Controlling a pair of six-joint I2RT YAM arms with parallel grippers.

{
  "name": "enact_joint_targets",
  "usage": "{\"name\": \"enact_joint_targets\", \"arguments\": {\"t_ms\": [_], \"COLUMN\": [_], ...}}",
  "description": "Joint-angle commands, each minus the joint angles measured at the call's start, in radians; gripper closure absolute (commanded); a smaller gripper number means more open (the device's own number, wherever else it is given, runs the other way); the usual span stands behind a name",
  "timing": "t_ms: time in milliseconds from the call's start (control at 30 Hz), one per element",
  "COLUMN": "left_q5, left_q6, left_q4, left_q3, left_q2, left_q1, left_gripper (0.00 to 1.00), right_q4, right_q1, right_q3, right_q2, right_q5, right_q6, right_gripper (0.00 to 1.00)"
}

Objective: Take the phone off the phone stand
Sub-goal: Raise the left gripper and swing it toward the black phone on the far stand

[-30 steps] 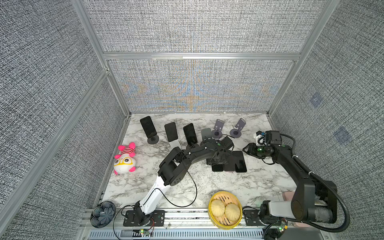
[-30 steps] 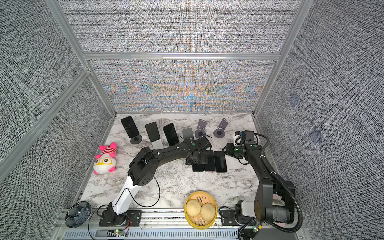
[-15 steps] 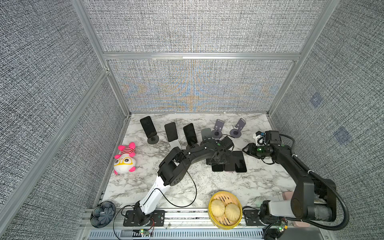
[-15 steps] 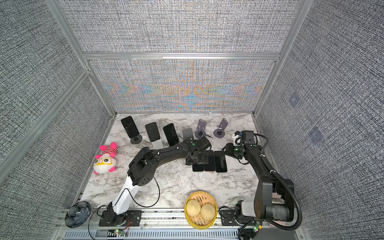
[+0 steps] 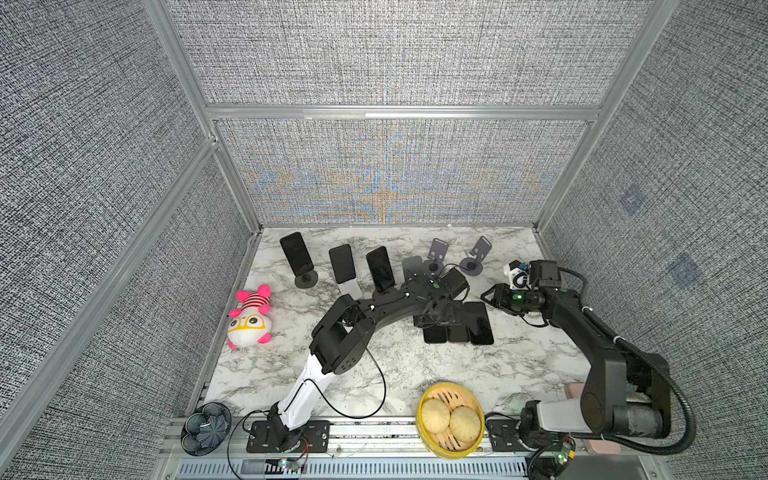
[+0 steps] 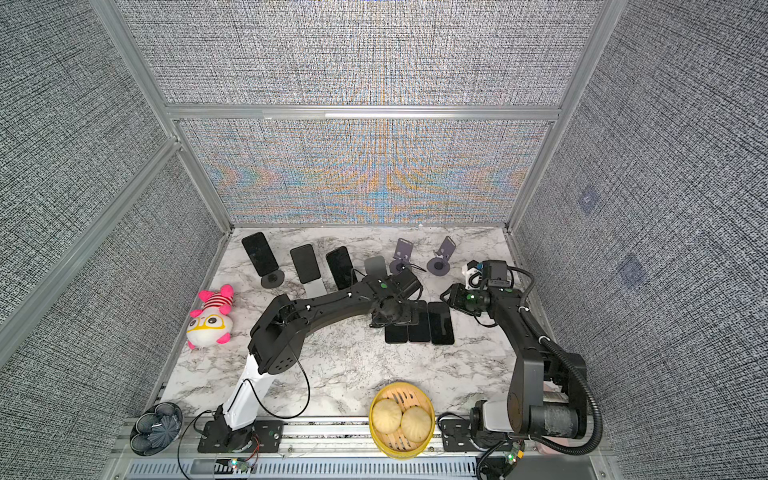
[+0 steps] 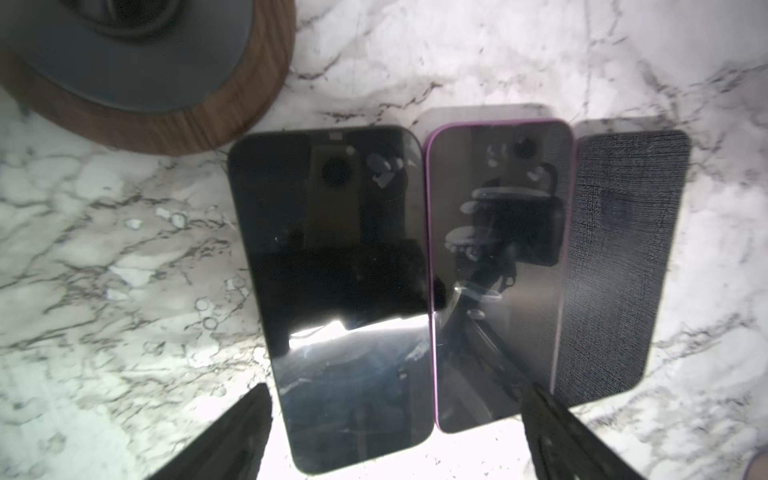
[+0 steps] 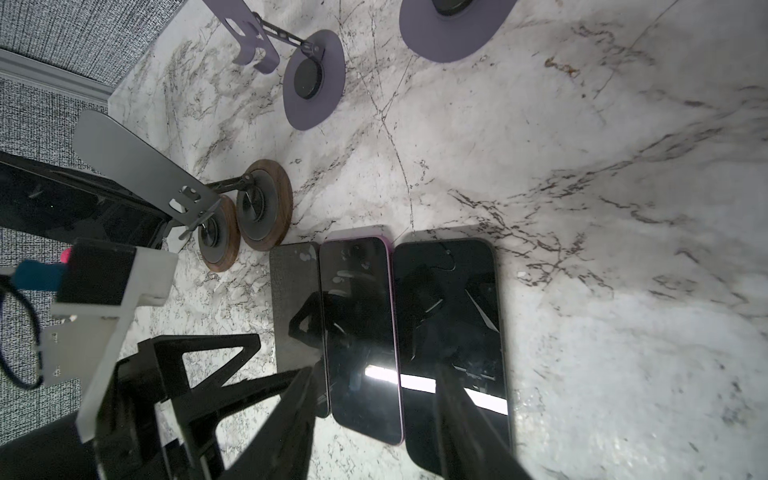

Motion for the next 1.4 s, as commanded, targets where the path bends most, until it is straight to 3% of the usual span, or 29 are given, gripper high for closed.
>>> {"name": "enact_joint_targets", "arguments": {"t_ms": [0,200,367,667,800,900,1133,1367], "left_q5": [-0.021,-0.007,-0.007,-0.247,-0.289,-0.246,-0.030,0.051], "left_q6": [0.035,0.121,0.226,0.359,0.443,0.469,0.527,0.560], "left_q4": [-0.007,0.019,0.082,0.070,0.122,0.166,0.302,0.344], "left_q3": [0.002,-0.036,-0.114,-0.171,-0.224,-0.283,-0.445,-0.503], "left_q2": [-0.035,-0.126,-0.223,-0.417,-0.503,-0.574,-0.710,-0.745], "left_q1": [0.005,0.023,0.041,0.068,0.105,0.165,0.351,0.472], "left_gripper": [0.04,0.03,0.02,0.03,0.03,0.03,0.06,0.12], "right_q4": [-0.022,-0.062,-0.030,-0.023,-0.025,-0.025,-0.017,-0.011], "right_q1": [0.001,0.009,0.012,0.016,0.017,0.017,0.018,0.017], "right_q3": [0.015,0.029,0.002,-0.022,-0.018,-0.015,-0.015,-0.013], "right_q2": [-0.018,-0.069,-0.101,-0.138,-0.126,-0.116,-0.085,-0.069], "right_q5": [-0.011,-0.009,-0.079,-0.084,-0.091,-0.098,-0.117,-0.120], "right_q6": [0.001,0.010,0.050,0.065,0.051,0.043,0.028,0.031], "right_gripper": [0.53,0.53,0.52,0.53,0.52,0.52,0.53,0.53]}}
